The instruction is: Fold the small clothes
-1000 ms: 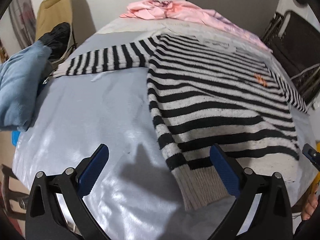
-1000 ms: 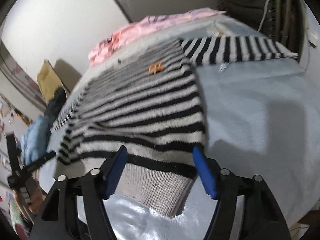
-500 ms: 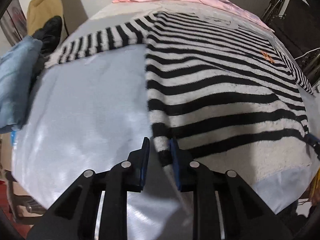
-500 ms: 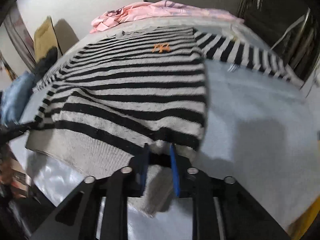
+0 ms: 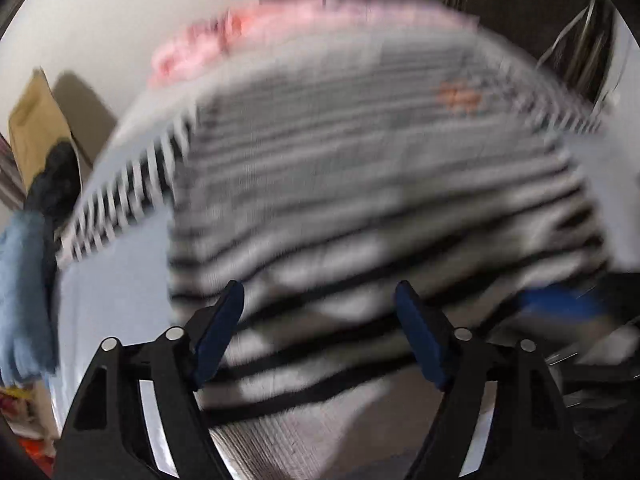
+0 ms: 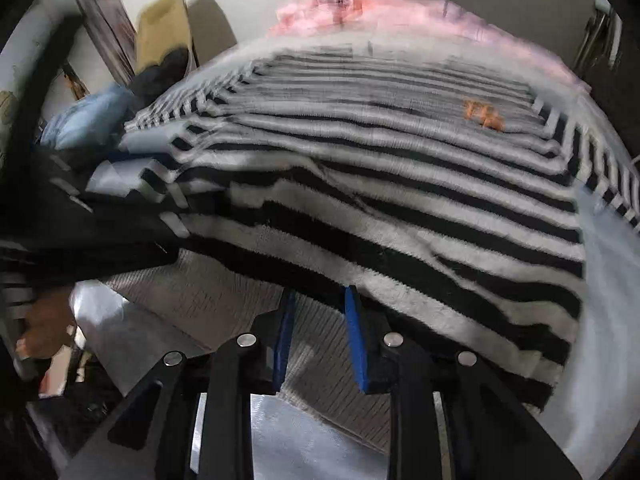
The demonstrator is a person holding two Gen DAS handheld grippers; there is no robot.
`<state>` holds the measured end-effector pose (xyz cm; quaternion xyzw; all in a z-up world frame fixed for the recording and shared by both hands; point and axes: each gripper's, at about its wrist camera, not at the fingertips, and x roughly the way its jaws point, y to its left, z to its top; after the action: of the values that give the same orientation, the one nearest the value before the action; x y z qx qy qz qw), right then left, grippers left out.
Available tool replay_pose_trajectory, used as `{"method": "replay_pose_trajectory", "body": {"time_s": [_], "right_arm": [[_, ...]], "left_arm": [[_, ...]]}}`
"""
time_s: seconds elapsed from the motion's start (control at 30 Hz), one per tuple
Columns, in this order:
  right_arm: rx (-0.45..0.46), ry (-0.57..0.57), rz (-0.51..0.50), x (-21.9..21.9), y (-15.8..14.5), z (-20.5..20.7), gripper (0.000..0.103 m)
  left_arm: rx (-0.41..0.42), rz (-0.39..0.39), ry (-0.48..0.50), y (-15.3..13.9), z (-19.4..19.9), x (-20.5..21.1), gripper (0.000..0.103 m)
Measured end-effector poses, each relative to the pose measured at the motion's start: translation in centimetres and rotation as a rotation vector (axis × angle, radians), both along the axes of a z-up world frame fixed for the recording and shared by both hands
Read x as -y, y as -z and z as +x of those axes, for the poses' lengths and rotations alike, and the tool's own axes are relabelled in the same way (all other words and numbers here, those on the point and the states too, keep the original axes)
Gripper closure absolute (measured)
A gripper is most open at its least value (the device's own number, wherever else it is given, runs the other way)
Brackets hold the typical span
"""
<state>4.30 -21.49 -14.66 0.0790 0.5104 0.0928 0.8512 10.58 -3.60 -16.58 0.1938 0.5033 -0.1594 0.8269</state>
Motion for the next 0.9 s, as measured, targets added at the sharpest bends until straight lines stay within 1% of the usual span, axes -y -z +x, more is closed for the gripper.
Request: {"method": "replay_pose_trajectory", "body": {"time_s": [0.07,0.1,0.13,0.2,0.3,0.33,0.37,0.4,0.43,0.47,0.5,0.6,0.63,0.7,0.73,0.77,0.8,0.83,0.87,0.9], "right_arm": [[-0.022,-0.012,0.018,0.5,-0.3,-0.5,0.078],[-0.032,-0.01,0.033,1.0,-0.5,-0.4,0.078],[-0.029,0.004,0.052,1.7,-1.0,-0.3,0.078],[-0.002,0.03,0.052,2.4,-1.7,0.9,0.078],[0.023,0.077,0.053,2.8,-1.7,3.8,0.076],[0.006,0.088,0.059,2.6,-1.2,4.7,0.076],[-0.042,0.093,0.075,2.7,-0.2,6.0,0.076],[-0.069,0.089,0.086,2.6,0.7,6.7,0.076],[-0.046,0.083,0.085,2.7,0.6,7.0,0.076],[-0.049,0.068,0.066,2.8,0.4,7.5,0.076],[-0.033,0.077,0.063,3.3,-0.1,7.9,0.076],[0.03,0.168,0.031,5.7,-1.3,10.3,0.074],[0.055,0.21,0.025,7.0,-1.7,11.8,0.074],[0.064,0.288,-0.017,9.1,-1.3,14.7,0.074],[0.051,0.306,-0.016,9.8,-0.7,15.6,0.074],[0.014,0.32,0.002,10.9,0.3,17.0,0.074],[-0.025,0.327,0.023,11.5,1.5,18.0,0.074],[-0.046,0.333,0.038,11.9,2.4,18.6,0.074],[-0.016,0.339,0.05,12.5,2.5,18.7,0.075],[-0.021,0.33,0.068,12.8,2.6,18.8,0.076]], "left_arm": [[0.0,-0.065,-0.013,0.2,-0.5,-1.8,0.029],[-0.026,-0.078,-0.009,0.2,-0.6,-2.5,0.029],[-0.038,-0.098,-0.017,0.0,-0.6,-3.1,0.029],[-0.037,-0.132,-0.046,-0.6,0.5,-3.7,0.029],[-0.02,-0.112,-0.074,-0.5,2.8,-3.2,0.029],[-0.029,-0.104,-0.082,-0.1,3.1,-3.4,0.029],[-0.059,-0.093,-0.086,0.7,4.1,-3.1,0.029],[-0.069,-0.105,-0.084,0.8,4.7,-3.0,0.028],[-0.064,-0.099,-0.079,0.5,5.0,-2.9,0.028],[-0.053,-0.087,-0.072,0.2,5.6,-2.8,0.028],[-0.037,-0.087,-0.076,-0.3,6.0,-2.8,0.028],[0.004,-0.107,-0.099,-2.2,9.2,-2.5,0.028],[0.016,-0.111,-0.105,-2.6,10.3,-2.1,0.028],[0.053,-0.091,-0.108,-2.8,13.5,-0.5,0.028],[0.059,-0.075,-0.107,-2.4,14.7,0.1,0.028],[0.058,-0.061,-0.106,-2.0,15.5,0.7,0.028],[0.049,-0.037,-0.107,-1.0,16.8,1.5,0.028],[0.039,-0.022,-0.109,-0.3,17.4,1.9,0.028],[0.018,0.005,-0.115,1.0,18.3,2.5,0.027],[0.046,-0.006,-0.125,1.2,18.6,2.7,0.024]]}}
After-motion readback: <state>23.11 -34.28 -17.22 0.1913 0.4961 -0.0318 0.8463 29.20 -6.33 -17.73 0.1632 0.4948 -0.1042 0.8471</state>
